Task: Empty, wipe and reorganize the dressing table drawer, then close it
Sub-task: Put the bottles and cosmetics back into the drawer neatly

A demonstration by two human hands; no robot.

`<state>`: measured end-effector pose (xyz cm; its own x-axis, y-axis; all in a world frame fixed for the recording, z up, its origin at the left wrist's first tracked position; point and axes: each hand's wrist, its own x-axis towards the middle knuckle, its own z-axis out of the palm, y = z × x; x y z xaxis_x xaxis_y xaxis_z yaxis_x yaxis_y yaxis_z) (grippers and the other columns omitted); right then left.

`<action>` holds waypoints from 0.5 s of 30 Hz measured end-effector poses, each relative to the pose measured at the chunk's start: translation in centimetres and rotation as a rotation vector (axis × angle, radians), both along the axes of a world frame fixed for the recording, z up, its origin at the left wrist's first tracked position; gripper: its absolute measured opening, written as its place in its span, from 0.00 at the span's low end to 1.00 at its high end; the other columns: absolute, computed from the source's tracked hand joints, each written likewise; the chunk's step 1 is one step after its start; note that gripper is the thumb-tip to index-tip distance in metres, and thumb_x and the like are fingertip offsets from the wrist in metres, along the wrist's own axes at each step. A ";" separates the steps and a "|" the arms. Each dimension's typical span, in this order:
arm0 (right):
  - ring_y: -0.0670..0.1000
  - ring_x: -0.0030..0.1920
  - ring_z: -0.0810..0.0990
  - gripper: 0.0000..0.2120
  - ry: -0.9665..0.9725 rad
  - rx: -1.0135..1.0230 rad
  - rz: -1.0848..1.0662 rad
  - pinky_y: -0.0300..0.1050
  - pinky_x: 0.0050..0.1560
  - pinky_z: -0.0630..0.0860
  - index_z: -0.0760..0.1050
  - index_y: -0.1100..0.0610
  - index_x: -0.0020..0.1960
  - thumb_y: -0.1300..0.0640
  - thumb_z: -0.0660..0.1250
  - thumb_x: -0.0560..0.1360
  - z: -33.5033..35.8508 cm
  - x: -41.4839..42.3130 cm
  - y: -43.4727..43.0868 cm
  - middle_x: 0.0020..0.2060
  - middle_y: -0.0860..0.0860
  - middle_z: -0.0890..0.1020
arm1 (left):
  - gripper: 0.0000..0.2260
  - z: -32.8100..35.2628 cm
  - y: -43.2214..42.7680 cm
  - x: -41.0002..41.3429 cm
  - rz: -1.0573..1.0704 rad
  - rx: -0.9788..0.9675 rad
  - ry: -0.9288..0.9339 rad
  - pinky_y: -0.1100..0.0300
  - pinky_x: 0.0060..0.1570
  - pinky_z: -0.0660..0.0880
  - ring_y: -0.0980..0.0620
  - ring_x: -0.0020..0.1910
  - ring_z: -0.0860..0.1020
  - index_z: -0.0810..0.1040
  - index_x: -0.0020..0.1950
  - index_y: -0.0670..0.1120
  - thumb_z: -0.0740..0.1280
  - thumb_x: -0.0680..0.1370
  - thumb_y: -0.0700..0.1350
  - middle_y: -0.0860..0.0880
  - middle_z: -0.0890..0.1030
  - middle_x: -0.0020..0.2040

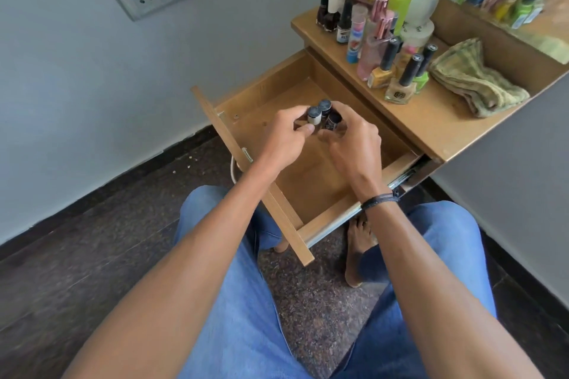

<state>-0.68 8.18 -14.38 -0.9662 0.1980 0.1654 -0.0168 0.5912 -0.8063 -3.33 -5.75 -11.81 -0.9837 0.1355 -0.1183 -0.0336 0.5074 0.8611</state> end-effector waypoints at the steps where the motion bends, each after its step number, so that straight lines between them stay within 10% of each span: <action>1: 0.46 0.53 0.82 0.23 -0.013 0.009 0.002 0.42 0.53 0.71 0.77 0.44 0.66 0.59 0.74 0.74 -0.1 -0.9 -0.1 0.52 0.41 0.84 | 0.12 -0.1 0.1 -0.9 0.016 -0.012 -0.008 0.59 0.55 0.72 0.54 0.56 0.79 0.83 0.60 0.51 0.67 0.80 0.39 0.55 0.84 0.56; 9: 0.57 0.59 0.81 0.22 -0.127 0.042 0.050 0.50 0.61 0.77 0.76 0.52 0.68 0.65 0.70 0.75 -0.8 -7.5 -0.5 0.56 0.54 0.84 | 0.10 -1.3 0.9 -7.3 0.159 -0.084 -0.054 0.59 0.49 0.72 0.50 0.51 0.79 0.85 0.49 0.52 0.68 0.77 0.38 0.54 0.84 0.48; 15: 0.61 0.67 0.74 0.25 -0.253 0.084 0.050 0.56 0.70 0.70 0.69 0.48 0.74 0.59 0.68 0.79 -2.2 -10.7 -1.3 0.67 0.59 0.75 | 0.14 -3.0 0.8 -10.2 0.254 -0.071 -0.070 0.61 0.54 0.68 0.52 0.55 0.75 0.83 0.61 0.51 0.67 0.79 0.37 0.51 0.82 0.60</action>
